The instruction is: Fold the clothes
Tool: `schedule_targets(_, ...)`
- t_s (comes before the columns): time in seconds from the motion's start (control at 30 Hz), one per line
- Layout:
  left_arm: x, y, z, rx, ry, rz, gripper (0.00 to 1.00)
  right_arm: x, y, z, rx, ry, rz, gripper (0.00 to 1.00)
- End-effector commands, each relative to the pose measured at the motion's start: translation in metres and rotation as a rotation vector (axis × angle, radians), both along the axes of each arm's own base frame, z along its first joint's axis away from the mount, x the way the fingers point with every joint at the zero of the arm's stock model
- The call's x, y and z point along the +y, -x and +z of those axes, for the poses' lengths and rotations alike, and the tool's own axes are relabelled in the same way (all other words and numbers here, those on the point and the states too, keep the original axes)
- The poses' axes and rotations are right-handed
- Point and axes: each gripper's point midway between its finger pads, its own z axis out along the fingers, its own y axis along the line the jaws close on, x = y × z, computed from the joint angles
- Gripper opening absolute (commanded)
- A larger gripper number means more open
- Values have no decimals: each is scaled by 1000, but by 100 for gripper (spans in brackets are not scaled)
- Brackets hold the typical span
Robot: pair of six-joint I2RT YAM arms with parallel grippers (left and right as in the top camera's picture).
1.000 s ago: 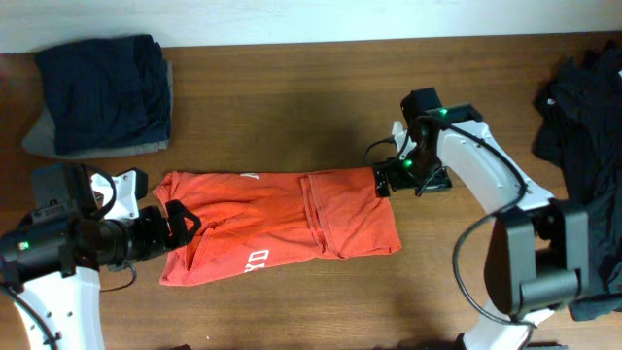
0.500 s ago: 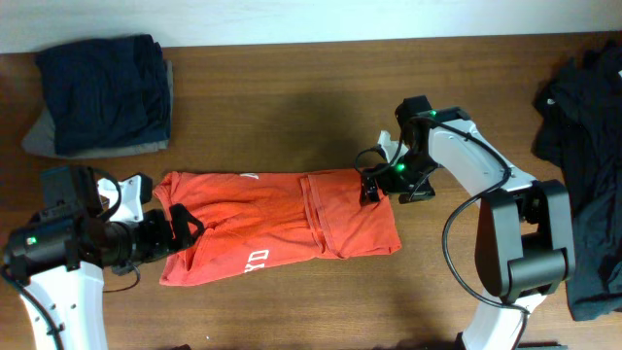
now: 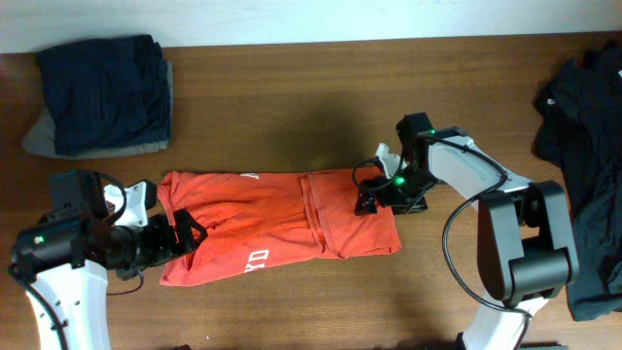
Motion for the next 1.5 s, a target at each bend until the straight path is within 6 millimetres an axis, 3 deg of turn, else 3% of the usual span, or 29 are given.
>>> schedule_targets(0.0, -1, 0, -2, 3, 1, -15, 99, 7, 19, -17, 71, -59, 1, 87)
schedule_targets(0.13, -1, 0, -2, 3, 1, -15, 99, 7, 24, -21, 82, -61, -1, 59)
schedule_targets(0.2, -1, 0, -2, 4, 1, -15, 99, 6, 25, -22, 85, -60, -1, 39)
schedule_targets(0.27, -1, 0, -2, 4, 3, -15, 99, 5, 24, -23, 93, -44, -23, 34)
schedule_targets(0.37, -2, 1, -2, 6, 4, -15, 99, -4, 20, -27, 91, 17, -61, 15)
schedule_targets(0.47, -2, 1, -2, 8, 4, -15, 99, -14, 14, -27, 82, 64, -83, 4)
schedule_targets(0.63, -2, 1, -2, 7, 4, -15, 99, -39, 3, -10, 73, 114, -136, 4)
schedule_targets(0.83, -2, 1, -2, 6, 4, -15, 99, -90, -5, 16, 41, 258, -233, 4)
schedule_targets(1.07, -1, 0, -2, 2, 3, -15, 99, -119, -5, 49, -11, 384, -304, 4)
schedule_targets(1.27, -1, 0, -2, 2, 3, -15, 99, -110, -8, 77, -85, 400, -286, 4)
schedule_targets(1.47, -1, 0, -2, 2, 3, -15, 99, -88, -4, 75, -103, 454, -222, 5)
